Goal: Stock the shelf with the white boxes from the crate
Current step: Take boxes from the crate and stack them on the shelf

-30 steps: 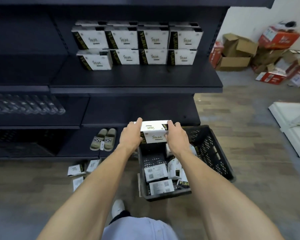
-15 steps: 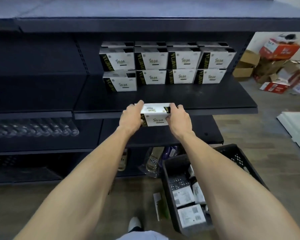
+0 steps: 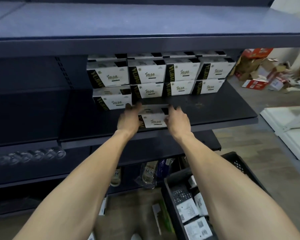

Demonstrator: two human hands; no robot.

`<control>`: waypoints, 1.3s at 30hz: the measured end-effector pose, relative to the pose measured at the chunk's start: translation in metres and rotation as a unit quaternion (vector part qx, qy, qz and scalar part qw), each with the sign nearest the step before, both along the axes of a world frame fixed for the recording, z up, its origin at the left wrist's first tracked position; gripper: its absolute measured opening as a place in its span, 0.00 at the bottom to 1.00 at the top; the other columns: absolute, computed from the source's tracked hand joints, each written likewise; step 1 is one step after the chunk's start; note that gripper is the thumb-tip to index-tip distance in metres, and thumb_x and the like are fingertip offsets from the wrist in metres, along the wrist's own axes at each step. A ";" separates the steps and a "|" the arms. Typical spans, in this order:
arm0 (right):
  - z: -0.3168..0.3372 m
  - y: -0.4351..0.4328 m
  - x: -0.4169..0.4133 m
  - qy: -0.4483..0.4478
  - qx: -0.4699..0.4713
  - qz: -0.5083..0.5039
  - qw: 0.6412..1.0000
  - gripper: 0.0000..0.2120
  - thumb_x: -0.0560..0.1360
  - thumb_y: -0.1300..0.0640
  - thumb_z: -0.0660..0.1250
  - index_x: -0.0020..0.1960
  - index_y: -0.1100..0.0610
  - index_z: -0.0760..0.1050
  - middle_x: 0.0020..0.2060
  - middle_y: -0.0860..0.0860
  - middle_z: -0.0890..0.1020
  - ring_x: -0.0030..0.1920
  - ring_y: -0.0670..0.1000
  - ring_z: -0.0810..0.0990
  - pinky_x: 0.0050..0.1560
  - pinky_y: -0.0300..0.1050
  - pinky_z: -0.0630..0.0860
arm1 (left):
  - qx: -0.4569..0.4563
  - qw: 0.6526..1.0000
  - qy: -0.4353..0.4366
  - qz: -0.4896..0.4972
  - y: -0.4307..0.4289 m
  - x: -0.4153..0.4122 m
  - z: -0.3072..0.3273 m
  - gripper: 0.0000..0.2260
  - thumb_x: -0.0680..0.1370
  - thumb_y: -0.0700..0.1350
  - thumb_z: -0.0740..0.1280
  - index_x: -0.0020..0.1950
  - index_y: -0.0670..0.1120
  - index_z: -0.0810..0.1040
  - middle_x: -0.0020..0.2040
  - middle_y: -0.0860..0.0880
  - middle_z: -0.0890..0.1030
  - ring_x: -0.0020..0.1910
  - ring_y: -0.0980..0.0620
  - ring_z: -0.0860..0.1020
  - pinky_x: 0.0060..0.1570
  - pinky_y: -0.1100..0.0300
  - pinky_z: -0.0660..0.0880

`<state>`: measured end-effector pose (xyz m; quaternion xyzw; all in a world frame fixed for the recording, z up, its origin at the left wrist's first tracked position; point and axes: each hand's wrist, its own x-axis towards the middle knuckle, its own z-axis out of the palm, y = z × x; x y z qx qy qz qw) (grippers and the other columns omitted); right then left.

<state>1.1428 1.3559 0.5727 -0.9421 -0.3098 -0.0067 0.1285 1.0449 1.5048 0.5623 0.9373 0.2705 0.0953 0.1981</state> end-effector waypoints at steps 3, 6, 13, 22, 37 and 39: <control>-0.002 0.011 0.018 -0.005 -0.014 0.011 1.000 0.19 0.80 0.62 0.63 0.70 0.59 0.66 0.61 0.61 0.74 0.53 0.65 0.79 0.46 0.53 0.75 | -0.010 1.000 -0.025 0.009 0.006 0.009 -0.005 0.19 0.78 0.39 0.67 0.66 0.50 0.67 0.57 0.42 0.70 0.51 0.35 0.77 0.47 0.47 0.77; -0.005 0.020 0.033 -0.008 -0.021 0.020 1.000 0.22 0.80 0.60 0.64 0.72 0.57 0.64 0.65 0.60 0.72 0.54 0.64 0.80 0.44 0.52 0.74 | 0.043 0.999 -0.010 0.031 0.006 0.018 -0.011 0.22 0.81 0.39 0.61 0.74 0.53 0.63 0.59 0.41 0.71 0.52 0.37 0.78 0.48 0.46 0.78; -0.013 0.036 0.065 -0.008 -0.002 0.052 0.999 0.24 0.81 0.55 0.63 0.74 0.57 0.63 0.69 0.57 0.69 0.59 0.60 0.78 0.51 0.51 0.75 | 0.122 0.990 0.013 0.071 0.001 0.036 -0.012 0.23 0.81 0.34 0.56 0.75 0.47 0.63 0.68 0.40 0.66 0.49 0.38 0.78 0.40 0.50 0.74; -0.012 0.057 0.105 0.006 0.013 0.093 0.996 0.18 0.81 0.58 0.63 0.69 0.58 0.66 0.66 0.58 0.70 0.57 0.62 0.79 0.52 0.55 0.77 | 0.304 0.950 -0.006 0.065 0.018 0.061 -0.002 0.16 0.69 0.32 0.71 0.56 0.42 0.81 0.55 0.43 0.80 0.46 0.41 0.80 0.36 0.52 0.77; -0.023 0.085 0.132 -0.030 0.047 0.119 0.991 0.19 0.78 0.56 0.68 0.66 0.59 0.69 0.62 0.57 0.73 0.52 0.58 0.81 0.46 0.51 0.77 | 0.344 0.938 -0.034 0.040 0.056 0.082 -0.003 0.12 0.69 0.31 0.69 0.49 0.42 0.82 0.47 0.45 0.82 0.40 0.42 0.81 0.28 0.57 0.75; -0.023 0.087 0.132 -0.033 0.046 0.113 0.992 0.19 0.78 0.56 0.68 0.66 0.60 0.69 0.61 0.57 0.73 0.52 0.59 0.81 0.45 0.51 0.77 | 0.347 0.937 -0.031 0.027 0.061 0.083 -0.002 0.12 0.68 0.31 0.70 0.49 0.42 0.82 0.47 0.45 0.82 0.39 0.43 0.80 0.26 0.58 0.73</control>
